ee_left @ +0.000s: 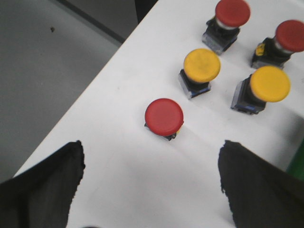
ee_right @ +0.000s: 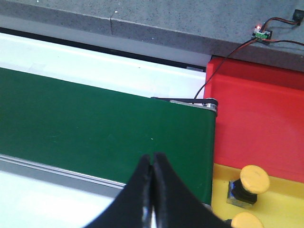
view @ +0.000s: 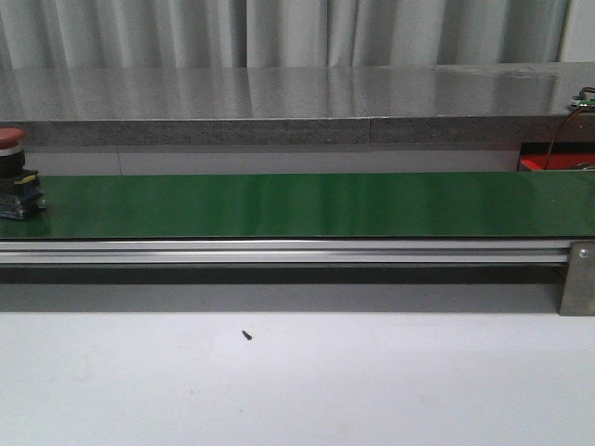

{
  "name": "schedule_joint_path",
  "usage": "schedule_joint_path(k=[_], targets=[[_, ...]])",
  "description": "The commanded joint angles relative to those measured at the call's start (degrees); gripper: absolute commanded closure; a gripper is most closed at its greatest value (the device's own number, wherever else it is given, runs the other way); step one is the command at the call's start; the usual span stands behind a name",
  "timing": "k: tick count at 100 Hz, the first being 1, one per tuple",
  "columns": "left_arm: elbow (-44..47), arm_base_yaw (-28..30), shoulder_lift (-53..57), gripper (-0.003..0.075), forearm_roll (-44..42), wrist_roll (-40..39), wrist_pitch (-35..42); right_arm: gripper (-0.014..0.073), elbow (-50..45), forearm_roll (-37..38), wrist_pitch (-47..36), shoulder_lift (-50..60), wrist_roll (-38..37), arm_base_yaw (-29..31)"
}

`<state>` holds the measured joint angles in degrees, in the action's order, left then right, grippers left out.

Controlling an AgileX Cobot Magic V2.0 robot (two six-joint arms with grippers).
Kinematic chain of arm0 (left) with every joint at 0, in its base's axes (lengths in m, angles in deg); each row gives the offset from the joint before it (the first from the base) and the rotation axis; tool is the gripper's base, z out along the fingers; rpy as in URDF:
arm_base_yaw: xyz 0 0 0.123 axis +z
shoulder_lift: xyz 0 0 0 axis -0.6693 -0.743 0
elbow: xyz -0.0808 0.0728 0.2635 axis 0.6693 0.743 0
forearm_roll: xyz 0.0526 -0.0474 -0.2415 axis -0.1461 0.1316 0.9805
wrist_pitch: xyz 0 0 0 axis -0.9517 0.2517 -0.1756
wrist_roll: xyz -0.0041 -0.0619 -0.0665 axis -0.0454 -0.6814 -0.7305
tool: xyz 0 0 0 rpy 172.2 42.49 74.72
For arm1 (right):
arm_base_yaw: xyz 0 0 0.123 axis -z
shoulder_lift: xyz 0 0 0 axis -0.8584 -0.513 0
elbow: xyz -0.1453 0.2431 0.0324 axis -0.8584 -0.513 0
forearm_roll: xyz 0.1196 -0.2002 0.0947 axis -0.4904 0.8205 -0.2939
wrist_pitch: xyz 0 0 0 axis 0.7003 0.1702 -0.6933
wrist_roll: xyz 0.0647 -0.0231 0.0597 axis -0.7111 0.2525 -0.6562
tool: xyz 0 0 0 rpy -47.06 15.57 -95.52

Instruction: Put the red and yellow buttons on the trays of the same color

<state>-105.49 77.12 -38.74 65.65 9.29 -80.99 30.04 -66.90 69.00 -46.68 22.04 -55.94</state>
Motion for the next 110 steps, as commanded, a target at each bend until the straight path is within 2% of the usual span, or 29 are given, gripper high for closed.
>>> schedule_joint_path(k=[1,27,52,110], targets=[[-1.6,0.2,-0.9,0.0152,-0.5,-0.3,3.2,0.0662,1.3,-1.0,-4.0,0.4,0.4,-0.1],[-7.0,0.2,-10.8,0.0152,-0.6,-0.3,2.1,0.0662,1.3,-1.0,-4.0,0.4,0.4,-0.1],[-13.0,-0.1,-15.7,0.0152,-0.6,-0.2,1.1,0.0662,1.3,-1.0,-4.0,0.4,0.4,-0.1],[-13.4,-2.8,-19.7,0.017,-0.7,1.0,1.7,0.0662,1.3,-1.0,-4.0,0.4,0.4,-0.1]])
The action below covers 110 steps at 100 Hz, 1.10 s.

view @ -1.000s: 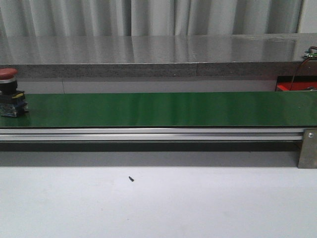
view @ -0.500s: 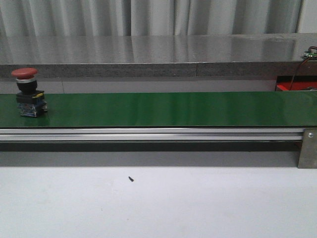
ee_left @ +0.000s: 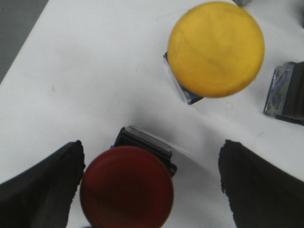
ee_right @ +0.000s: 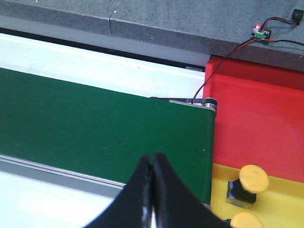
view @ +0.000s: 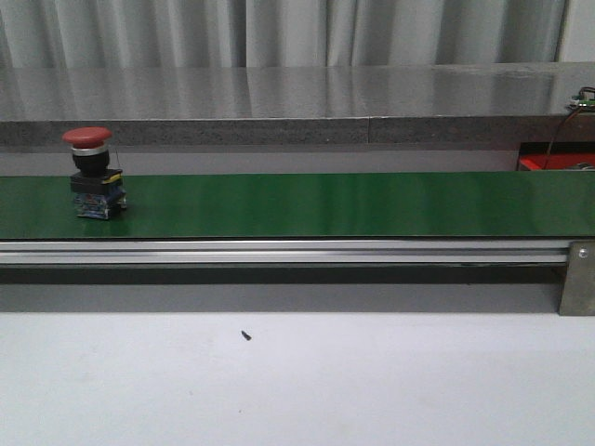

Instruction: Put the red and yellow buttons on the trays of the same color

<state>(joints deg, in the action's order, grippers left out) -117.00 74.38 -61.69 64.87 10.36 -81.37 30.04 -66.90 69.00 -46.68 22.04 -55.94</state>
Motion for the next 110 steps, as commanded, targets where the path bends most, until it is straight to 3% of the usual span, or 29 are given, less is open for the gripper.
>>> schedule_joint_path(k=[1,11,30,42,72,89,110], targets=[[-1.8,-0.1,3.3,0.0176,0.0,0.0,2.0,0.0662,1.3,-1.0,-4.0,0.4,0.4,-0.1],[-1.8,-0.1,3.3,0.0245,-0.1,0.0,2.0,0.0662,1.3,-1.0,-4.0,0.4,0.4,-0.1],[-1.8,-0.1,3.3,0.0478,-1.6,0.0,1.9,0.0662,1.3,-1.0,-4.0,0.4,0.4,-0.1],[-1.8,-0.1,4.0,0.0572,-1.6,0.0,1.4,0.0662,1.3,-1.0,-4.0,0.4,0.4,-0.1],[-1.8,-1.2,12.9,0.0585,1.9,0.0,-4.4,0.0662,1.3,-1.0,-4.0,0.4,0.4,-0.1],[-1.8,-5.1,19.2,0.0585,2.3,0.7,-7.7,0.0662,1.3,-1.0,-4.0,0.4,0.4,-0.1],[-1.8,-11.7,24.1,0.0585,9.5,4.6,-10.2,0.0662,1.3,-1.0,-4.0,0.4,0.4,-0.1]])
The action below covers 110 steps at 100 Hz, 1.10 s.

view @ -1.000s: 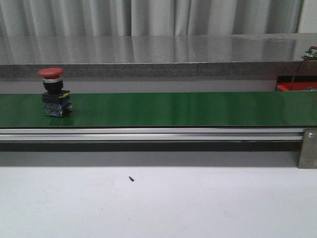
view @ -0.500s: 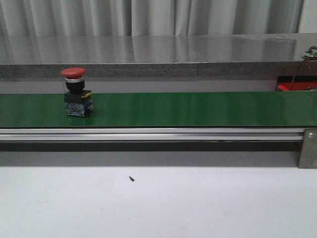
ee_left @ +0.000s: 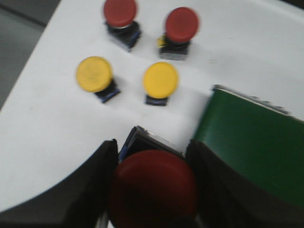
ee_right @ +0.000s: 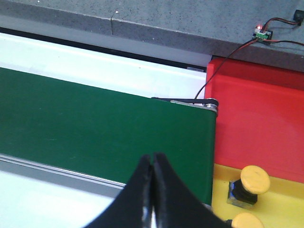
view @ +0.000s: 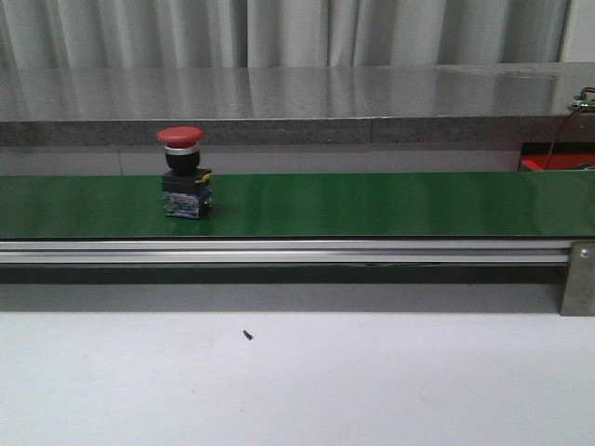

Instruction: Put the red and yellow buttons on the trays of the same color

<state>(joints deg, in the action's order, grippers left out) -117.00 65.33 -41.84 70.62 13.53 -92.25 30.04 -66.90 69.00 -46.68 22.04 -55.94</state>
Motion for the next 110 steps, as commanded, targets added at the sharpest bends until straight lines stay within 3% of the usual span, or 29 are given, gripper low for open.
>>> schedule_joint_path(k=[1,20,40,88,97,110], targets=[[-1.8,-2.8,4.3,0.0585,4.0,1.4,0.5,0.0662,1.3,-1.0,-4.0,0.4,0.4,-0.1],[-0.2,-8.0,4.3,0.0585,4.0,1.4,-0.2,0.0662,1.3,-1.0,-4.0,0.4,0.4,-0.1],[4.6,-10.8,4.3,0.0585,4.0,1.4,3.8,0.0662,1.3,-1.0,-4.0,0.4,0.4,-0.1],[12.8,-11.4,4.3,0.0576,4.0,1.4,8.0,0.0662,1.3,-1.0,-4.0,0.4,0.4,-0.1],[12.8,-11.4,4.3,0.05,4.0,1.5,8.5,0.0662,1.3,-1.0,-4.0,0.4,0.4,-0.1],[12.8,-11.4,4.3,0.0253,4.0,1.5,8.6,0.0662,1.3,-1.0,-4.0,0.4,0.4,-0.1]])
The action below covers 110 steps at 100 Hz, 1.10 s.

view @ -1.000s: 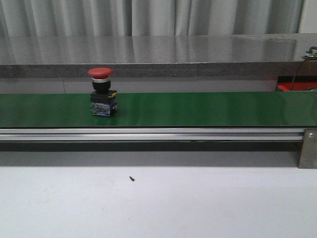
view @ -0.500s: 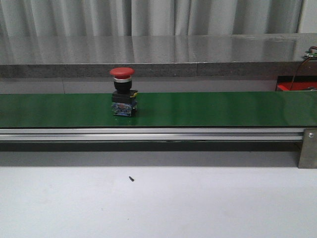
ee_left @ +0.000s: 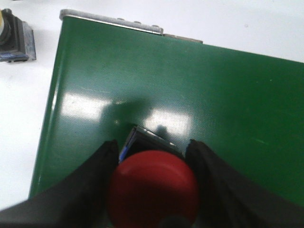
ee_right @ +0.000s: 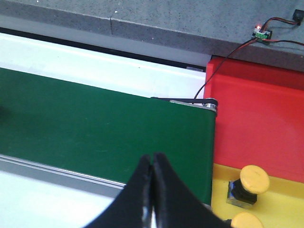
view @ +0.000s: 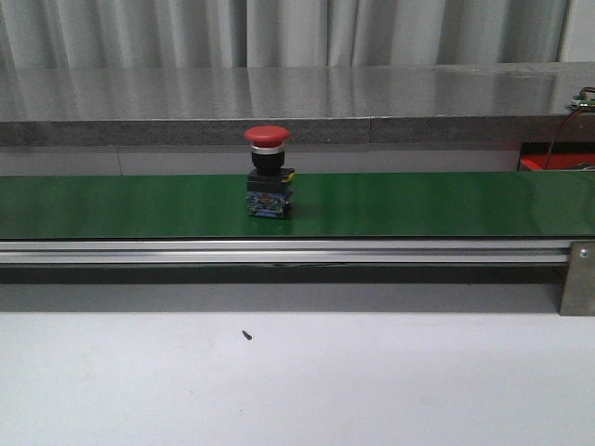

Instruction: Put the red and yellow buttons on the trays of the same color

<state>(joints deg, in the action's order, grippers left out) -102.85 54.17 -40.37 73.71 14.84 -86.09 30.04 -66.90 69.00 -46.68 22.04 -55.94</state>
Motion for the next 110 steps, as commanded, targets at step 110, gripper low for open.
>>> schedule_joint_path(k=[110], targets=[[12.4,-7.3,38.0,0.0145,14.7,15.2,11.9,0.0662,1.3,-1.0,-4.0,0.4,0.4,-0.1]])
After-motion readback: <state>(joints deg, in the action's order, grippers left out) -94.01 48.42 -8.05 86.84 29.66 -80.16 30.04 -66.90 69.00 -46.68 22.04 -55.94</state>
